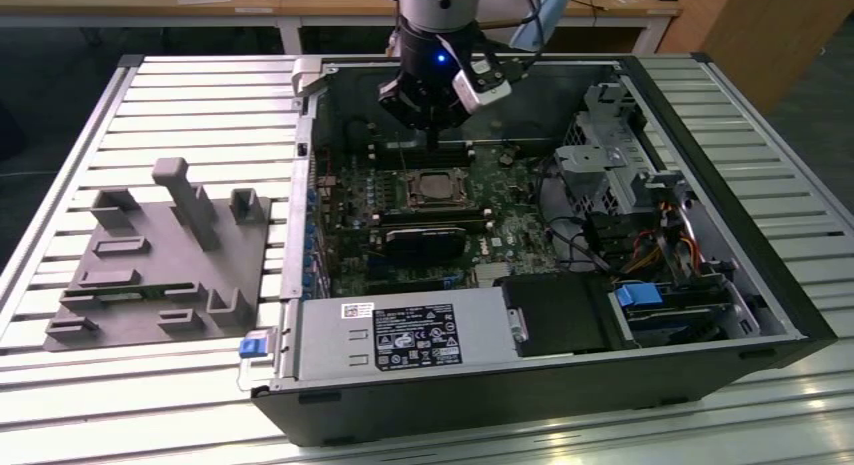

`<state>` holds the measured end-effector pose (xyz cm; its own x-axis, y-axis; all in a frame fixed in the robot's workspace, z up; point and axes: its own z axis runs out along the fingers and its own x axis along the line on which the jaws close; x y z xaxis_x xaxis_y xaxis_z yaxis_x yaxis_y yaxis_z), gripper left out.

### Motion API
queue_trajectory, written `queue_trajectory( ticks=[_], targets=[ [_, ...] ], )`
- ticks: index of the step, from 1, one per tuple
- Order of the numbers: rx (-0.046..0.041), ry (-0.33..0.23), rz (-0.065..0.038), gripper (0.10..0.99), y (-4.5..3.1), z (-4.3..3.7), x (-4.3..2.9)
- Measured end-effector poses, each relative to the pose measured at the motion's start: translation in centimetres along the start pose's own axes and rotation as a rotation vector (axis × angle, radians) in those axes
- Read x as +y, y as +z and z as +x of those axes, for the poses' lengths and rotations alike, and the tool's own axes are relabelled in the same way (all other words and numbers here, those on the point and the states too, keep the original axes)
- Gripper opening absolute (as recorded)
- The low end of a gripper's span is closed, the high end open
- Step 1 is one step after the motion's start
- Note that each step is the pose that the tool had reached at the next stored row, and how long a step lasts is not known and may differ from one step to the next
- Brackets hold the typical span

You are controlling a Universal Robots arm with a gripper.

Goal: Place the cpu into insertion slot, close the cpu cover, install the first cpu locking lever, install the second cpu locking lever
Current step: 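Install the first cpu locking lever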

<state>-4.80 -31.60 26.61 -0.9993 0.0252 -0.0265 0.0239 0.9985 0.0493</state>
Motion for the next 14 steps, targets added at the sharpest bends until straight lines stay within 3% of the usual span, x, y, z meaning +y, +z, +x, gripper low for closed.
queue_trajectory(
  ticks=[14],
  targets=[
    [-0.0032, -0.009, 0.0, 0.106, -0.02, 0.77, -0.02]
  ],
)
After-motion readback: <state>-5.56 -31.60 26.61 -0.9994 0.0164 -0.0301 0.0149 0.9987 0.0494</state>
